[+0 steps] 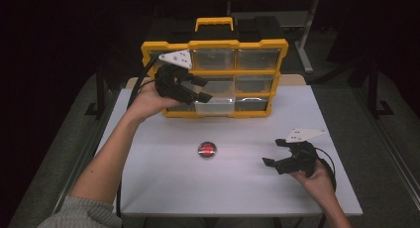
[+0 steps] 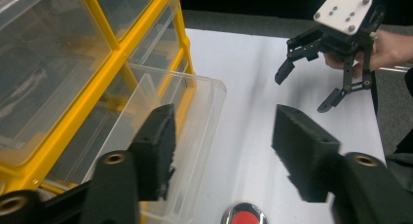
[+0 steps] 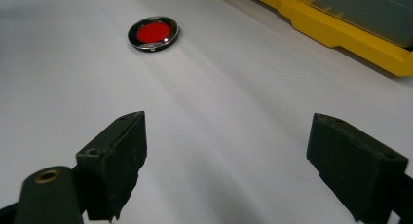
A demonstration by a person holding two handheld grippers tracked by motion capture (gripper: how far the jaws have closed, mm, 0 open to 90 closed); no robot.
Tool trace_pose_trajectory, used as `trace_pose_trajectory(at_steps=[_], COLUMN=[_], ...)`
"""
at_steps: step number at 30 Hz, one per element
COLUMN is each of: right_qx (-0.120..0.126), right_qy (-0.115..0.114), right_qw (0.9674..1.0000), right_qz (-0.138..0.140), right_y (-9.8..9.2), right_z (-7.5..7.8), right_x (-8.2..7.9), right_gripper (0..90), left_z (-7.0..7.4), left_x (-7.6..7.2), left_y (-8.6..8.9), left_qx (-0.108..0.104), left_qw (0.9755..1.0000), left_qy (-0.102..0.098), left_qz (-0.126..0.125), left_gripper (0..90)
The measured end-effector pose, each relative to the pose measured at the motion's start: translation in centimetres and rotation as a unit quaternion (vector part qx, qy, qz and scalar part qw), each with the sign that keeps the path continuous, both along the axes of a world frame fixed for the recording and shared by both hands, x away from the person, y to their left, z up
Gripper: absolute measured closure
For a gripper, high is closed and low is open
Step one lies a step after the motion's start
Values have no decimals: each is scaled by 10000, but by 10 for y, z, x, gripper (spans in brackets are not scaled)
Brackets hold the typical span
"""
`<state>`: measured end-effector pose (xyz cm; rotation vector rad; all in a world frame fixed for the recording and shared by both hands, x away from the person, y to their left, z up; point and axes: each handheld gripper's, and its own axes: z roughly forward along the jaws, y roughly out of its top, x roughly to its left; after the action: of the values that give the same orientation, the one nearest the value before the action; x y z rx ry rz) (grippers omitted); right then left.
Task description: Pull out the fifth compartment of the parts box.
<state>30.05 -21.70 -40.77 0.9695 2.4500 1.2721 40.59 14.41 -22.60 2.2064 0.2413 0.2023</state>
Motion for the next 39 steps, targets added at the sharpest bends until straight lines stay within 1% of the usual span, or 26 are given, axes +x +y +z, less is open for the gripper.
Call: trace_pose_trajectory(at_steps=[1,2,3,5,9,12,13,17,19,21,24,25,26,27,28,29,30,31,32,33,34,35,37,39], right_qx=[4,5,0,-16,-1,9,13,25,15,14,-39,-23,-55,-37,-35,-40,-74,-79,-106,-74,-77,-60,-53,-58], right_qy=[0,-1,0,-2,-8,-1,-27,37,56,88,38,84,57,73,111,128,101,102,90,112,113,115,147,170], right_qw=[10000,10000,10000,10000,10000,10000,10000,9999,9999,9998,9999,9998,9999,9998,9997,9996,9997,9995,9995,9994,9993,9993,9991,9991], right_qz=[-13,-19,-18,-16,-29,-52,-62,-123,-139,-153,-129,-158,-151,-167,-214,-240,-229,-274,-286,-321,-340,-357,-384,-388], right_y=[0,0,0,1,0,-2,-3,-6,-6,-6,-7,-7,-8,-9,-10,-11,-13,-13,-15,-16,-18,-18,-19,-18], right_z=[0,0,0,0,1,1,1,-1,-1,-2,-3,-3,-4,-5,-6,-6,-7,-7,-7,-7,-7,-7,-8,-8], right_x=[0,1,1,1,1,1,2,4,4,4,4,3,4,4,3,4,4,3,4,4,4,4,5,6], right_gripper=[138,137,138,137,137,138,138,138,137,137,138,138,138,138,138,138,138,138,138,138,138,138,138,138], left_z=[0,1,1,1,-2,-3,-5,-8,-10,-13,-16,-17,-18,-20,-21,-23,-24,-26,-28,-29,-31,-33,-37,-40], left_x=[-1,-2,-3,-4,-6,-6,-6,-8,-9,-10,-15,-18,-20,-22,-25,-27,-30,-32,-33,-35,-37,-38,-41,-44], left_y=[1,2,2,4,9,12,17,26,31,36,44,47,50,53,56,59,63,67,71,75,78,82,89,92], left_qx=[-20,8,-40,-15,-126,-67,-78,-182,-169,-201,-250,-260,-300,-273,-290,-290,-312,-345,-370,-371,-336,-337,-377,-382], left_qw=[10000,10000,10000,10000,9997,9998,9997,9993,9990,9986,9978,9975,9967,9964,9961,9959,9957,9954,9947,9940,9933,9927,9917,9914], left_qy=[2,-4,39,39,95,108,90,64,59,68,70,60,53,47,56,1,-15,-41,-59,-71,-104,-102,-28,-50], left_qz=[9,-10,29,37,160,176,206,329,410,482,605,655,751,799,827,856,878,893,953,1031,1097,1151,1231,1254], left_gripper=[377,370,354,325,289,271,271,247,244,237,217,214,217,222,222,222,221,221,219,218,216,208,209,210])
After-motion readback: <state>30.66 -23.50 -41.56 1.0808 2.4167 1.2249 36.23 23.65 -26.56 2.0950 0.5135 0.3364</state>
